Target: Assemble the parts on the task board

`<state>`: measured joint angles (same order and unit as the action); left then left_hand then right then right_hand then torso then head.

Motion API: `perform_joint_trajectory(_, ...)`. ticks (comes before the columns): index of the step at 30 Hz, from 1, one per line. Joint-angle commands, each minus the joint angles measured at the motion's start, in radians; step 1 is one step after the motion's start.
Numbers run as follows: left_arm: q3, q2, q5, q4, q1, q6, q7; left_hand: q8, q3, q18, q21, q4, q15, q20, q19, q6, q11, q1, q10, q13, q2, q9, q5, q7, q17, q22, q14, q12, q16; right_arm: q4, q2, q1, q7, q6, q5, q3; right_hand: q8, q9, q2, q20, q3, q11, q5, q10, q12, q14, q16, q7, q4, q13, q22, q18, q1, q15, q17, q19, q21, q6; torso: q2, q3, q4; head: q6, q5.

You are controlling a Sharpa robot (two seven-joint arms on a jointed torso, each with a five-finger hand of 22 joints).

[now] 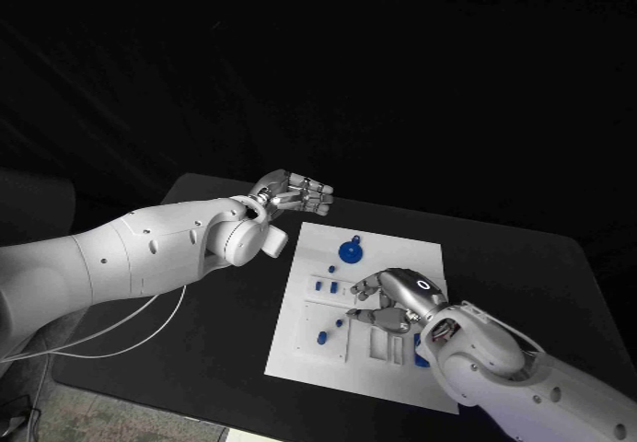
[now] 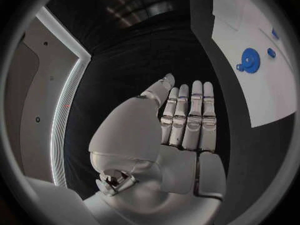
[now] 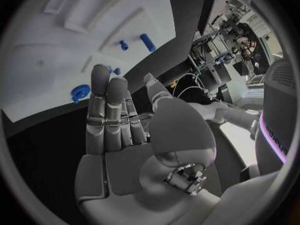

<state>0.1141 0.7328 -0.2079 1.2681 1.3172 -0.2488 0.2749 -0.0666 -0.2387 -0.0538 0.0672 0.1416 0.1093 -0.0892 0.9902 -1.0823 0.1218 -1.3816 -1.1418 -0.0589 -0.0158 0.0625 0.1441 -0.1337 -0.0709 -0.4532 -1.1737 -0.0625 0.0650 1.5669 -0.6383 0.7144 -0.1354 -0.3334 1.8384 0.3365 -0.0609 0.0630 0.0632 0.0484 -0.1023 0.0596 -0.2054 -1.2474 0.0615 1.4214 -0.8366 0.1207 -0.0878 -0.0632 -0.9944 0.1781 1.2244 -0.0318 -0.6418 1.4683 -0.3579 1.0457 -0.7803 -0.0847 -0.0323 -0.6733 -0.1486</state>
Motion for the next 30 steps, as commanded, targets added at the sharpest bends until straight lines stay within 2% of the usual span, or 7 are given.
perform_joint_trajectory(1, 0.001, -0.002, 0.004, -0.007, -0.003, 0.024, 0.017, -0.001, -0.001, -0.010, 0.007, -0.004, -0.001, 0.001, 0.006, 0.004, 0.000, -0.003, 0.005, 0.001, 0.005, 0.000, -0.005, -0.001, -0.001, 0.001, -0.002, 0.003, -0.002, 0.012, -0.042, 0.012, 0.002, 0.022, -0.260, 0.011, -0.004, 0.002, -0.013, 0.013, -0.007, -0.025, 0.000, -0.082, 0.021, 0.003, -0.003, -0.010, -0.017, -0.010, -0.005, -0.011, 0.004, -0.018, -0.006, 0.037, -0.010, 0.016, 0.007, 0.0071, 0.0107, 0.007, 0.027)
perform_joint_trajectory(7, 0.007, 0.002, 0.006, -0.018, -0.013, 0.029, 0.026, -0.001, 0.000, -0.010, 0.007, -0.004, -0.002, 0.001, 0.007, 0.004, 0.000, -0.002, 0.004, 0.001, 0.005, 0.000, -0.006, -0.001, -0.002, 0.001, -0.004, 0.003, -0.002, 0.027, -0.147, 0.047, -0.060, 0.110, -0.451, 0.026, 0.000, 0.003, -0.015, 0.065, 0.044, -0.083, 0.000, -0.153, 0.294, 0.017, -0.013, -0.032, -0.048, -0.320, -0.039, -0.065, -0.010, -0.063, -0.058, 0.038, -0.060, 0.064, 0.019, 0.0160, 0.0188, 0.012, 0.085)
perform_joint_trajectory(15, 0.013, 0.012, 0.017, -0.023, -0.029, 0.046, 0.041, 0.000, 0.001, -0.009, 0.008, -0.004, -0.004, 0.003, 0.010, 0.009, -0.006, 0.002, 0.004, 0.001, 0.006, 0.000, -0.005, 0.001, -0.001, 0.001, -0.008, 0.004, -0.002, 0.051, -0.243, 0.064, -0.318, 0.247, -0.561, 0.030, -0.002, 0.018, -0.042, 0.062, -0.006, -0.085, 0.044, -0.077, 0.843, 0.016, -0.202, -0.043, 0.021, -1.002, -0.191, -0.079, -0.055, -0.057, -0.355, 0.042, -0.298, 0.066, 0.031, 0.0231, 0.0249, 0.005, 0.153)
perform_joint_trajectory(16, 0.013, 0.013, 0.018, -0.023, -0.030, 0.050, 0.044, 0.000, 0.001, -0.009, 0.008, -0.005, -0.004, 0.003, 0.010, 0.009, -0.005, 0.003, 0.005, 0.001, 0.006, 0.000, -0.006, 0.001, -0.002, 0.001, -0.008, 0.004, -0.002, 0.052, -0.249, 0.065, -0.349, 0.259, -0.574, 0.030, -0.002, 0.019, -0.030, 0.061, -0.056, -0.087, 0.120, -0.090, 0.871, 0.020, -0.217, -0.043, 0.033, -1.033, -0.201, -0.083, -0.057, -0.058, -0.376, 0.044, -0.313, 0.070, 0.031, 0.0238, 0.0252, 0.004, 0.157)
perform_joint_trajectory(17, 0.014, 0.015, 0.019, -0.023, -0.032, 0.053, 0.047, 0.000, 0.002, -0.009, 0.008, -0.005, -0.004, 0.003, 0.010, 0.010, -0.005, 0.004, 0.005, 0.001, 0.005, 0.000, -0.006, 0.001, -0.002, 0.002, -0.008, 0.004, -0.002, 0.054, -0.255, 0.065, -0.385, 0.273, -0.592, 0.030, -0.004, 0.026, 0.045, 0.062, -0.208, -0.083, 0.131, -0.092, 0.881, 0.019, -0.229, -0.043, 0.078, -1.070, -0.217, -0.087, -0.087, -0.059, -0.407, 0.042, -0.330, 0.077, 0.032, 0.0251, 0.0262, 0.002, 0.161)
perform_joint_trajectory(24, 0.015, 0.024, 0.025, -0.020, -0.040, 0.079, 0.072, 0.000, 0.048, -0.005, 0.001, -0.033, -0.002, -0.003, 0.017, 0.019, -0.005, 0.035, 0.004, 0.001, -0.010, 0.000, -0.002, 0.005, -0.003, 0.024, -0.011, 0.004, -0.002, 0.062, -0.272, 0.067, -0.534, 0.340, -0.691, 0.029, -0.003, 0.049, 0.037, 0.060, -0.182, -0.086, 0.090, -0.116, 0.914, 0.030, -0.265, -0.049, 0.098, -1.142, -0.269, -0.091, -0.129, -0.054, -0.481, 0.045, -0.398, 0.081, 0.035, 0.0279, 0.0292, -0.010, 0.174)
perform_joint_trajectory(30, 0.016, 0.026, 0.026, -0.014, -0.042, 0.092, 0.093, -0.002, 0.229, -0.001, 0.000, -0.081, 0.003, -0.010, 0.029, 0.040, -0.003, 0.020, -0.002, 0.000, 0.006, 0.000, -0.009, 0.005, -0.007, 0.112, -0.008, 0.004, -0.002, 0.058, -0.259, 0.067, -0.578, 0.373, -0.725, 0.014, -0.003, 0.062, 0.028, 0.056, -0.142, -0.082, 0.080, -0.125, 0.938, 0.035, -0.273, -0.045, 0.119, -1.187, -0.290, -0.089, -0.153, -0.051, -0.520, 0.045, -0.402, 0.067, 0.034, 0.0225, 0.0253, -0.021, 0.186)
